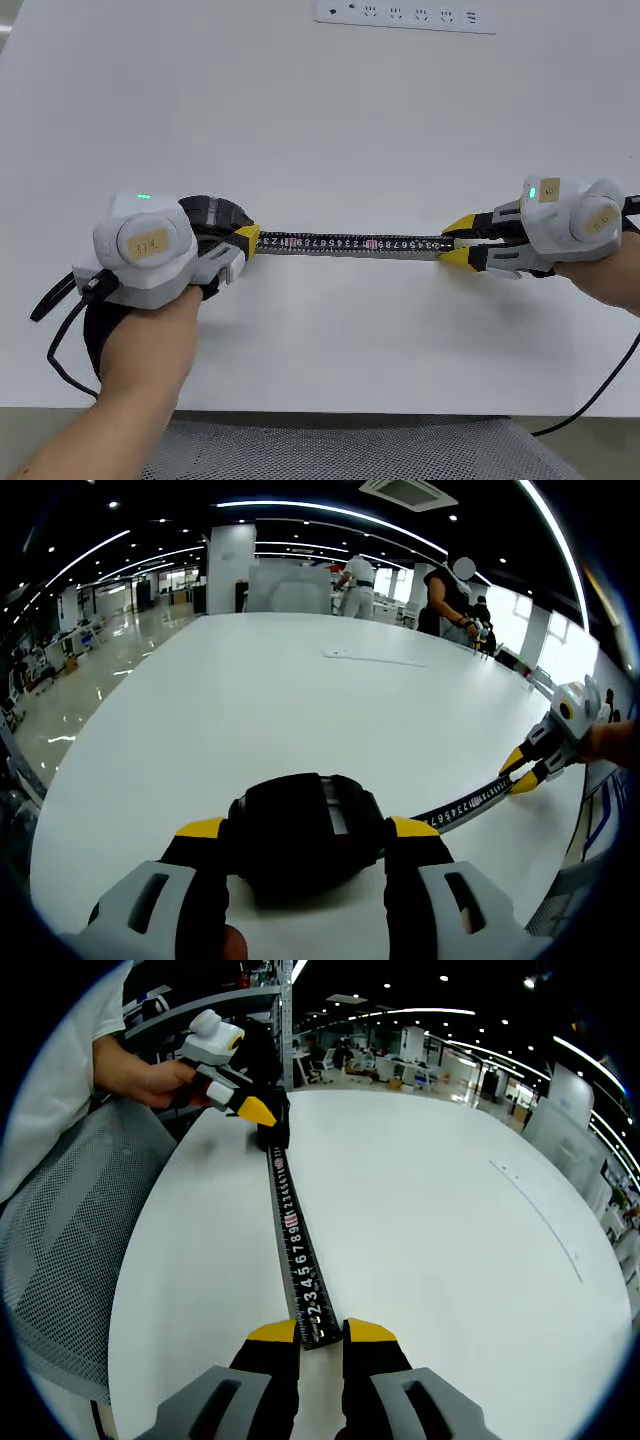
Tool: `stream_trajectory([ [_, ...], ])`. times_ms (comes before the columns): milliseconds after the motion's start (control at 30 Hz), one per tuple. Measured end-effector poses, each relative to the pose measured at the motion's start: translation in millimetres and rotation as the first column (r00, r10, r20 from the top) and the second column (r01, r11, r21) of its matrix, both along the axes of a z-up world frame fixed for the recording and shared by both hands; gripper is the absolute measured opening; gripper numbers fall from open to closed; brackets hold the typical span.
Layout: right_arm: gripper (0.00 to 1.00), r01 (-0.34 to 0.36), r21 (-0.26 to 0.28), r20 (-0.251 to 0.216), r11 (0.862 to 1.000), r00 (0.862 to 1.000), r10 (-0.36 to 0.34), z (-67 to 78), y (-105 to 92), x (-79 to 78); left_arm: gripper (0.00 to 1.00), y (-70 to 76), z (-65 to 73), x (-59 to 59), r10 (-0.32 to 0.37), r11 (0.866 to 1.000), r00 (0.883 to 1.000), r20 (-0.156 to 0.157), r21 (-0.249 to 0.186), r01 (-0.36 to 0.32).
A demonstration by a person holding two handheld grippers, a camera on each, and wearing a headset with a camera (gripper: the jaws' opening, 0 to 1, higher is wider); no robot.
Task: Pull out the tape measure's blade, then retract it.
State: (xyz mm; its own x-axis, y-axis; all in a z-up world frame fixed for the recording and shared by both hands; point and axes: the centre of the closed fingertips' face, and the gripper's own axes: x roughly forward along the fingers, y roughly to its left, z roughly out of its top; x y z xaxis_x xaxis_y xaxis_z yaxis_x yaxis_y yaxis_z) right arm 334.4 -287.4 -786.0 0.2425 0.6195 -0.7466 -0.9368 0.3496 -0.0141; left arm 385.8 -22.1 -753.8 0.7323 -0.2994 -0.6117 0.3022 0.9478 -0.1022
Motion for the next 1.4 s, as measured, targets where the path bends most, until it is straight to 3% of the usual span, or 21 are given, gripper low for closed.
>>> stream_trajectory([
  [1067,0.09,-0.017,-0.03,-0.002,0.999,1.0,0.017,0.1,-0.9,-0.3,0.55,0.8,-1.1,0.0,0.001,1.0,1.0,-0.024,-0.001,-0.001],
  [1400,0.09,-0.028,-0.01,-0.007,1.0,1.0,0.028,3.8,12.6,1.1,0.55,-0.1,-0.6,-2.5,0.001,1.0,1.0,-0.026,-0.008,-0.001],
])
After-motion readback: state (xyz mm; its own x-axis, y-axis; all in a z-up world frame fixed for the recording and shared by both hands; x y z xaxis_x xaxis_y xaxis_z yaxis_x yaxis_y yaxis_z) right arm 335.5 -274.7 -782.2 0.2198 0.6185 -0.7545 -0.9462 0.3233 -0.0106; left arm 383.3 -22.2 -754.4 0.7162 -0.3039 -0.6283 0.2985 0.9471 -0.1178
